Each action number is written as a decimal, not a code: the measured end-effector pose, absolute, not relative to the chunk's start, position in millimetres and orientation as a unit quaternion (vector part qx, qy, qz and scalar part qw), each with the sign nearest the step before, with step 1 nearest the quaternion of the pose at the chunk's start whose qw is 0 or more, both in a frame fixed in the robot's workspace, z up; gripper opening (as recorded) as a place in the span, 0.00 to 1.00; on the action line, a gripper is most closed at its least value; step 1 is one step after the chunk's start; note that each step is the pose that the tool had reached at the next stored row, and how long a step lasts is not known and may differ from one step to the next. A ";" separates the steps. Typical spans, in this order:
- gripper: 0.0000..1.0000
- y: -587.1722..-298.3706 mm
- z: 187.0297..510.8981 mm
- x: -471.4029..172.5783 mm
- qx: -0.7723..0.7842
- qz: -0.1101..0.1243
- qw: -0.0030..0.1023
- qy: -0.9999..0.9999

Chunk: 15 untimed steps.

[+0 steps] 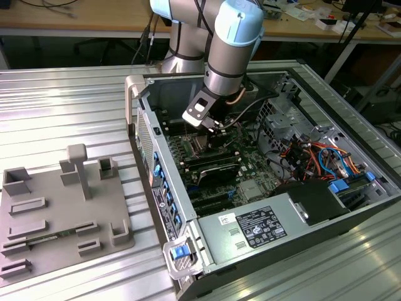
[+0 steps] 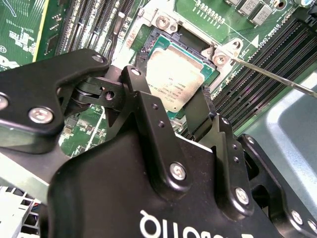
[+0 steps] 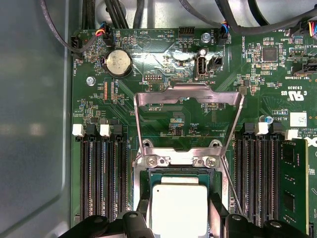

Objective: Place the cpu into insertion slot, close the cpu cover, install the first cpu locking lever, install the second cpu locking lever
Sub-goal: 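Place the cpu into insertion slot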

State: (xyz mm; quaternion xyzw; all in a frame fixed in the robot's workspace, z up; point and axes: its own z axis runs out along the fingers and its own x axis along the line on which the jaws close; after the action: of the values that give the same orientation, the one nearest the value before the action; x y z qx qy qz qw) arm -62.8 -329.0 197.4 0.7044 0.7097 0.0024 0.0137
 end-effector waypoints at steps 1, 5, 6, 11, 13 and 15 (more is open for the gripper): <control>0.55 -329.1 197.3 -62.8 0.704 0.002 0.014 0.710; 0.55 -329.0 197.2 -62.8 0.704 0.002 0.014 0.710; 0.55 -329.0 197.3 -62.8 0.704 0.002 0.014 0.710; 0.55 -329.0 197.2 -62.8 0.704 0.002 0.014 0.710; 0.55 -329.0 197.1 -62.8 0.704 0.002 0.014 0.710; 0.55 -329.1 197.1 -62.8 0.704 0.002 0.014 0.710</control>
State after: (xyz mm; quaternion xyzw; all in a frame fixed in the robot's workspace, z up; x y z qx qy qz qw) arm -62.8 -329.1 197.1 0.7044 0.7097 0.0024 0.0137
